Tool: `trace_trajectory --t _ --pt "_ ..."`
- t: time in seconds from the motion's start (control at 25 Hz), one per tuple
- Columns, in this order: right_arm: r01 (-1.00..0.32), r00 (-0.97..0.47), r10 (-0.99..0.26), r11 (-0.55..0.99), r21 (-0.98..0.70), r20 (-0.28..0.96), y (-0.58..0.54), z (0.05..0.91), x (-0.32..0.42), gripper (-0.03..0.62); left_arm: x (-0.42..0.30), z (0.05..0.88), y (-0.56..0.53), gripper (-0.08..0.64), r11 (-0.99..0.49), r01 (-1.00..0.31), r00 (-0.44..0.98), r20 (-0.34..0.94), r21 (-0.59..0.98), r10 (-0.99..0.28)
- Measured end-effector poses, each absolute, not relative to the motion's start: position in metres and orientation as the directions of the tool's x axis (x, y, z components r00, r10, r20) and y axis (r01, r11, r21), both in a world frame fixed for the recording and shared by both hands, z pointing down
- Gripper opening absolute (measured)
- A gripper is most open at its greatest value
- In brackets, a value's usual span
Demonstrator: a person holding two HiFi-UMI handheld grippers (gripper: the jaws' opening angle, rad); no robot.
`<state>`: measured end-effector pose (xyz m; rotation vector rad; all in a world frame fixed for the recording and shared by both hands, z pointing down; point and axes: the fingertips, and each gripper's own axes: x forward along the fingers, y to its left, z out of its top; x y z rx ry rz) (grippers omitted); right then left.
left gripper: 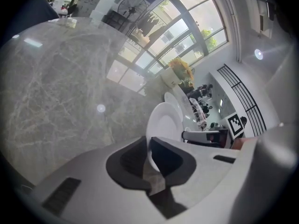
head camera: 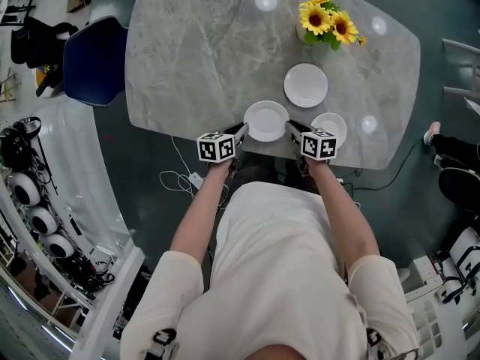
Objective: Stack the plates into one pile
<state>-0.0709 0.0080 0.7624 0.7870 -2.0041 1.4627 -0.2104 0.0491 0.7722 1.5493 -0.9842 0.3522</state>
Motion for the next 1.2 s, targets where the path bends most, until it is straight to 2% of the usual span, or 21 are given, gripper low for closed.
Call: trace_trajectory --t 0.44,1.2 --pt "-0.732 -0.681 -0.184 0.224 -0.644 0.709 0.005 0.747 -0.013 0.052 -0.153 0.754 0.043 0.034 0.023 -0.723 0.635 0.678 0.690 -0.369" --pt "-0.771 -0.633 -0.254 0.124 -0.624 0.731 0.017 0.752 0.098 0.052 -0.045 0.757 0.039 0.032 -0.058 -0.704 0.693 0.668 0.708 -0.272"
